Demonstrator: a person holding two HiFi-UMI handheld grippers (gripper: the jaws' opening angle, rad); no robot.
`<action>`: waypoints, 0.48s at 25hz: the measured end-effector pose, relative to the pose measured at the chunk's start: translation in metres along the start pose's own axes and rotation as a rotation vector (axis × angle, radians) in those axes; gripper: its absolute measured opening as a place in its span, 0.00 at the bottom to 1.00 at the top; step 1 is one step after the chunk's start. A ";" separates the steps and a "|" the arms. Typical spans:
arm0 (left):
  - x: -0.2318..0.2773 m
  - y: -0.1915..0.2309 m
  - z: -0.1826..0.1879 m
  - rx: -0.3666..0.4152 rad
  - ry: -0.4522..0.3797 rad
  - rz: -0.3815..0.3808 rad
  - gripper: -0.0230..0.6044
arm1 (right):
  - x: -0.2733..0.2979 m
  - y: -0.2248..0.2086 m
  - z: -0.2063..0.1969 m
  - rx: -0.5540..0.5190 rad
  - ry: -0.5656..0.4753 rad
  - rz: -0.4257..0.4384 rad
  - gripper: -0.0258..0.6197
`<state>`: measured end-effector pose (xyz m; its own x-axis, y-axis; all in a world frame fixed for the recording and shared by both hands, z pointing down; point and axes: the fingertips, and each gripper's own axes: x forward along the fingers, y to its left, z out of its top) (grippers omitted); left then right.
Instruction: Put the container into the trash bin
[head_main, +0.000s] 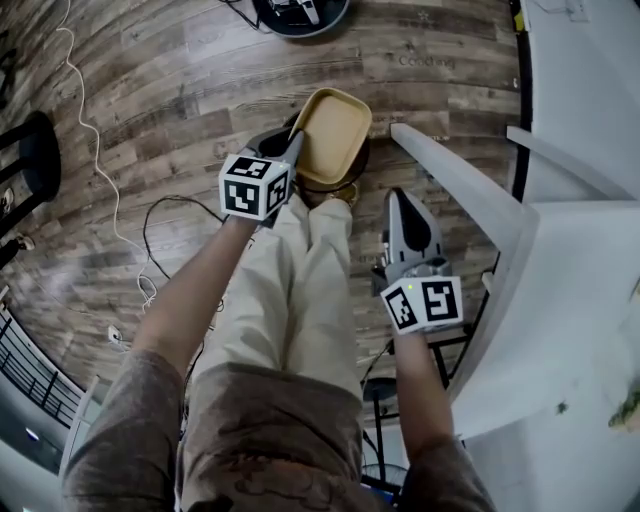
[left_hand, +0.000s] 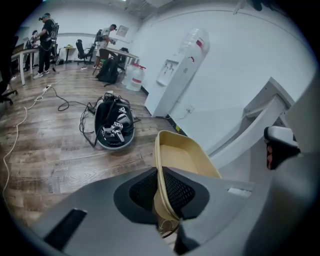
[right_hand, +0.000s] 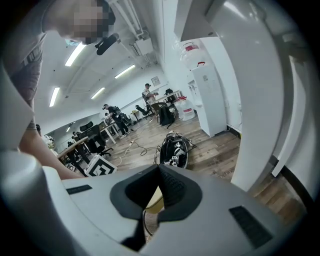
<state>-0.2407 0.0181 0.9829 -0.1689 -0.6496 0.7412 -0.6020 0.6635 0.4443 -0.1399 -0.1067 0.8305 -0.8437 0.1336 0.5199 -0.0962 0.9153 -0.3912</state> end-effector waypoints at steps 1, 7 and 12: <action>0.006 0.001 -0.006 0.002 0.010 0.001 0.08 | -0.001 -0.001 -0.001 -0.001 0.002 0.001 0.04; 0.039 0.013 -0.053 -0.018 0.110 0.039 0.08 | -0.003 -0.005 -0.009 0.002 0.016 0.007 0.04; 0.057 0.030 -0.090 0.016 0.244 0.088 0.08 | -0.001 -0.006 -0.015 0.008 0.018 0.009 0.04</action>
<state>-0.1978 0.0346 1.0838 -0.0289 -0.4797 0.8770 -0.6061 0.7061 0.3662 -0.1304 -0.1064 0.8431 -0.8350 0.1490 0.5297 -0.0924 0.9111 -0.4018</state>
